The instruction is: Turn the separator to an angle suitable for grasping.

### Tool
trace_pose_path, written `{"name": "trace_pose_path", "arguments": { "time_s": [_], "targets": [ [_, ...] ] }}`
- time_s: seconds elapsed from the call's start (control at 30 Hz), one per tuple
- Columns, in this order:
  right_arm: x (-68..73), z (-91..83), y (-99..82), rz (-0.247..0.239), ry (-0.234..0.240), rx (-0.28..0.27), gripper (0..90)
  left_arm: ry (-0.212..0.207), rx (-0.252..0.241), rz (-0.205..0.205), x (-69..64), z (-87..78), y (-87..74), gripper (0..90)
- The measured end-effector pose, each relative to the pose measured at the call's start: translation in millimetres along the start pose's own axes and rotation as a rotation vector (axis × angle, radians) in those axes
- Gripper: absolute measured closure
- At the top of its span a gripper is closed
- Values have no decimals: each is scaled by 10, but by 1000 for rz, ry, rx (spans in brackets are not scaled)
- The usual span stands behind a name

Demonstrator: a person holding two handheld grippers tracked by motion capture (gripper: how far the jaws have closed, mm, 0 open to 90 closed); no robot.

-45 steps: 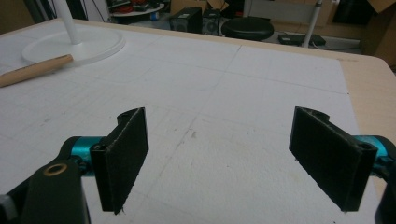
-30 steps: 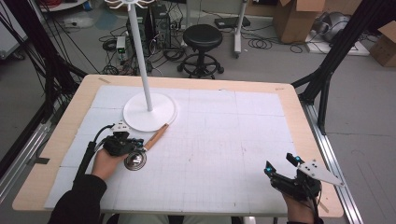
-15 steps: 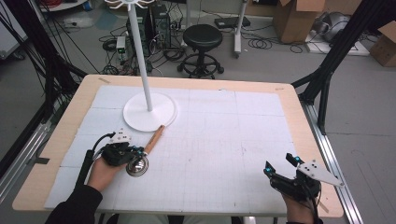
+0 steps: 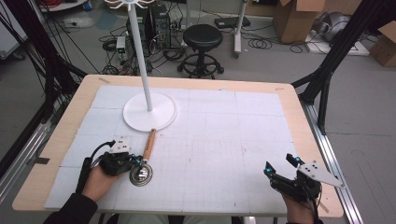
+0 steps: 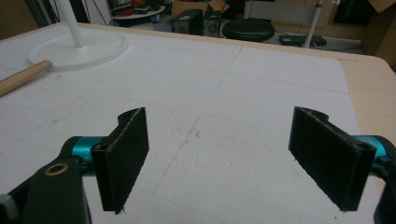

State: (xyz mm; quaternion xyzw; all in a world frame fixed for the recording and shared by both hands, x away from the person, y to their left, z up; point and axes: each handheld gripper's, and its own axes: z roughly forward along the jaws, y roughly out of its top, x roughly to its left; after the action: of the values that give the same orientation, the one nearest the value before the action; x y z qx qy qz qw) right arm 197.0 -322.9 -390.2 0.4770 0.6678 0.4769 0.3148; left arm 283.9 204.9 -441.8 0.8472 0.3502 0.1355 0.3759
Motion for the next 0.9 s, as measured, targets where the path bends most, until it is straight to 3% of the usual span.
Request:
{"name": "trace_pose_path", "arguments": {
  "time_s": [0.13,0.2,0.3,0.43,0.5,0.67,0.8,0.9],
  "targets": [
    [3,2,-1,4,-2,2,188,-6,13,7,-66,-62,-30,898],
    [0,0,-1,4,0,4,188,24,7,-13,-60,-90,-24,897],
    [-3,-1,1,1,-1,3,189,52,-63,-37,-65,-173,50,896],
    [-3,15,-4,3,2,8,189,29,-128,-32,-159,-185,248,896],
    [1,23,-4,-1,4,10,189,18,-120,-25,-206,-100,328,896],
    [2,6,0,2,4,3,191,29,-29,-19,-297,260,396,896],
    [-12,1,-5,5,5,4,192,52,35,1,-331,334,347,896],
    [-11,0,-3,3,7,3,192,52,23,8,-347,291,297,896]
  ]
}}
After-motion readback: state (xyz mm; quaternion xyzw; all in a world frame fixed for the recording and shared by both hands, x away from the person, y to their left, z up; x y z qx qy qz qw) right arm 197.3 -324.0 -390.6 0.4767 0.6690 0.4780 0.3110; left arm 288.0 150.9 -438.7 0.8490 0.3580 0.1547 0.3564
